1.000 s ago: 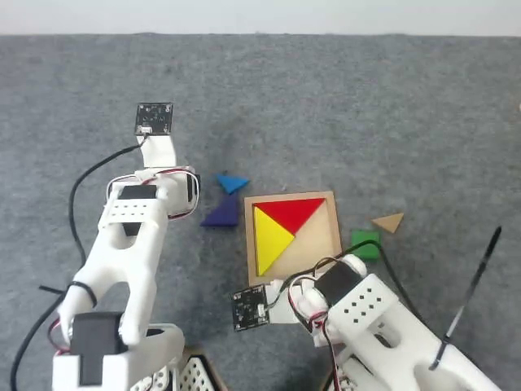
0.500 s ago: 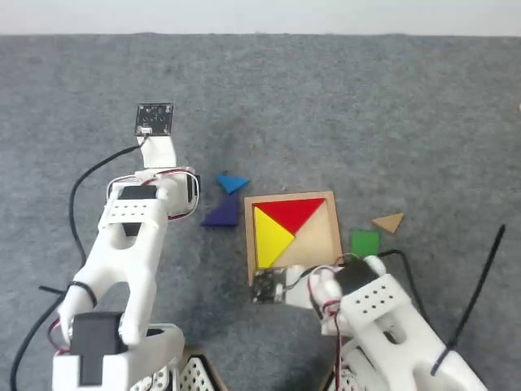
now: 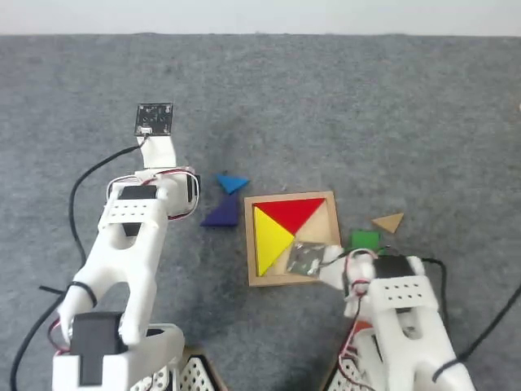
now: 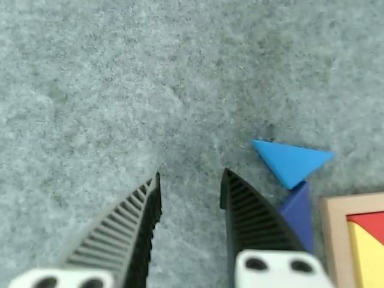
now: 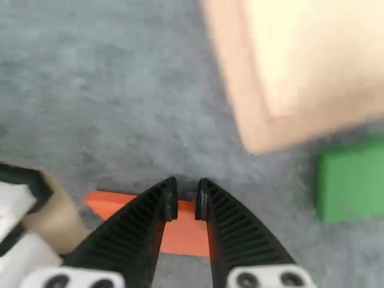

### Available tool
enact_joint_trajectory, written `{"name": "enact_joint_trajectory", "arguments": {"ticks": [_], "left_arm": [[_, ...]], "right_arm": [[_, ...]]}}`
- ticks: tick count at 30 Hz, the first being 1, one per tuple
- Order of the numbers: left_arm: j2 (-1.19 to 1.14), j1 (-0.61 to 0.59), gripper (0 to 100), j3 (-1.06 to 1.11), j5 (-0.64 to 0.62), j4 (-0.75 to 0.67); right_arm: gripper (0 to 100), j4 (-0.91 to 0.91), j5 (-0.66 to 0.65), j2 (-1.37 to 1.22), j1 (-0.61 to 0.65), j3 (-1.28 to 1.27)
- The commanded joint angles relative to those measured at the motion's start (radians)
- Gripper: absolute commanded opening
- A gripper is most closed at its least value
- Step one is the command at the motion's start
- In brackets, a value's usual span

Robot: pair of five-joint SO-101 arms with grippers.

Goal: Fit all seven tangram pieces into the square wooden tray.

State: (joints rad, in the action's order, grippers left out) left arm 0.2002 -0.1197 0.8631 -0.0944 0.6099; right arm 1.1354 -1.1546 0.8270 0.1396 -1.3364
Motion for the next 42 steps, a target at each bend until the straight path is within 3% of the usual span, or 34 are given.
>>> {"name": "enact_joint_trajectory", "arguments": {"ticks": [1,9,17,20,26,31,36,42], "left_arm": [[0.044,0.003,16,-0.005,-0.006,-0.021],[0.044,0.006,16,-0.004,-0.006,-0.021],[0.043,0.006,16,-0.004,-0.006,-0.021],[0.043,0.008,16,-0.004,-0.006,-0.021],[0.043,0.018,16,-0.004,0.009,-0.021],[0.043,0.018,16,-0.004,0.018,-0.021],[0.043,0.018,16,-0.004,0.018,-0.021],[0.043,0.017,16,-0.004,0.018,-0.021]], "right_arm": [[6.9,-0.05,-0.064,0.002,-0.127,0.009],[6.9,-0.116,-0.087,0.002,-0.409,0.078],[6.9,-0.114,-0.08,0.002,-0.541,0.138],[6.9,0.025,-0.071,0.004,-0.466,0.183],[6.9,0.295,0.037,0.004,-0.202,0.328],[6.9,0.509,-0.121,-0.004,0.001,0.328],[6.9,0.506,-0.256,-0.008,0.025,0.311],[6.9,0.417,-0.293,-0.008,0.019,0.224]]}}
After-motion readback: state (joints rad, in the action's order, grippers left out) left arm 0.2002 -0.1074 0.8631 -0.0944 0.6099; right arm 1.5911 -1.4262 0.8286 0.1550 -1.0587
